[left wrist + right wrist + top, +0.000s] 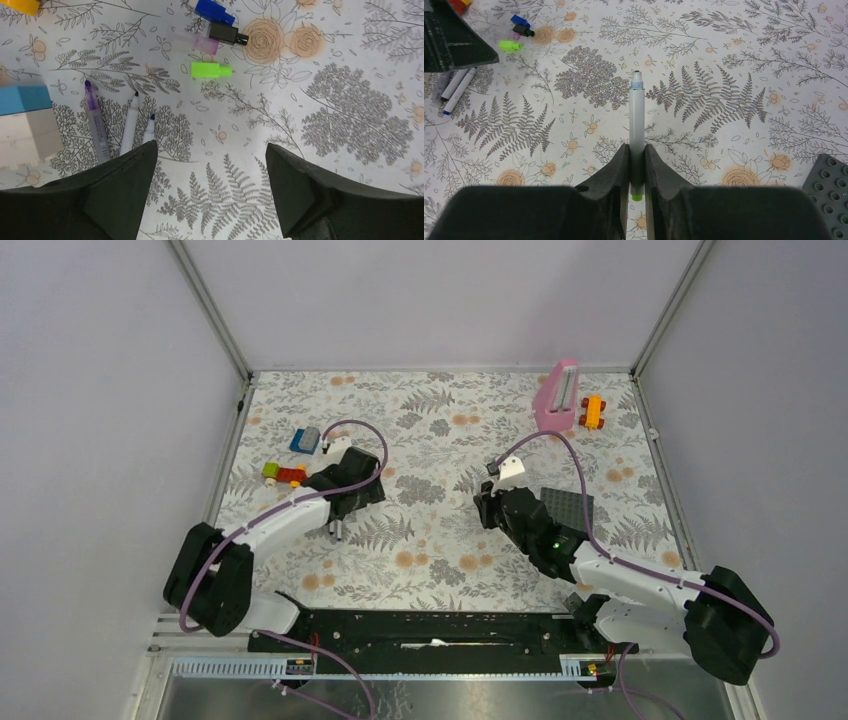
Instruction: Insert the pens into the pen caps
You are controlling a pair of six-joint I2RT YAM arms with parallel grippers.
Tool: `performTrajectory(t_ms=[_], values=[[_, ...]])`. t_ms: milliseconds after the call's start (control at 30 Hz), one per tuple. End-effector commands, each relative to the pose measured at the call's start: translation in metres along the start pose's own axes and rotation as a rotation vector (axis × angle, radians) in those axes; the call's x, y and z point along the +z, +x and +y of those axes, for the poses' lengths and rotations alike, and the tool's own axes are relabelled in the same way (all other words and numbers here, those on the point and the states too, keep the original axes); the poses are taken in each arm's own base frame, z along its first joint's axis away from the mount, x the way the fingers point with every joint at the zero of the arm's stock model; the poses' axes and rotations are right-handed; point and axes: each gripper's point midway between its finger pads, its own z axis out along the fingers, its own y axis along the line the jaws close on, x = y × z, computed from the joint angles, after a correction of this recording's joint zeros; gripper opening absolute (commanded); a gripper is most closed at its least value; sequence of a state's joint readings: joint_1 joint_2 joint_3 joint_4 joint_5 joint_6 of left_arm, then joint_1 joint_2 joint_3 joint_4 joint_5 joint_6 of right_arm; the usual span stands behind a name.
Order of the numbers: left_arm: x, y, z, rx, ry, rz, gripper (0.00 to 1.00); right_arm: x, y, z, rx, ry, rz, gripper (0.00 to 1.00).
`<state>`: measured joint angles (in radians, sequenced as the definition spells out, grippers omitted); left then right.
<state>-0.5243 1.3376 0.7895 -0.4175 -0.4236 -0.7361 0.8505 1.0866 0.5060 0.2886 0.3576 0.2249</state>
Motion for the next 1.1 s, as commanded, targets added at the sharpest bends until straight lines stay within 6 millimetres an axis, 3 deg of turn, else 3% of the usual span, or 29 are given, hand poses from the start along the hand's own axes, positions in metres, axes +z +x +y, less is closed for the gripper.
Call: performTrajectory(t_ms=[0,200,367,767,1067], values=[[0.017,-0.029,-0.005,0.021,-0.053,-0.063,0.85,0.003,-0.016,-0.003,-0.001,0.022,-0.049,0.00],[0.052,-0.024,0.000,0.043,-0.075,0.005,0.77,0.003,-0.015,-0.002,0.000,0.014,-0.046,0.00],[0.067,-0.021,0.000,0.056,-0.055,0.038,0.68,0.004,-0.014,-0.001,-0.002,0.006,-0.041,0.00],[0.081,-0.023,-0.001,0.063,-0.034,0.048,0.66,0.005,-0.013,-0.001,-0.003,0.001,-0.037,0.00],[0.086,-0.024,-0.003,0.071,-0.023,0.049,0.58,0.005,-0.013,-0.001,-0.003,-0.001,-0.035,0.00]])
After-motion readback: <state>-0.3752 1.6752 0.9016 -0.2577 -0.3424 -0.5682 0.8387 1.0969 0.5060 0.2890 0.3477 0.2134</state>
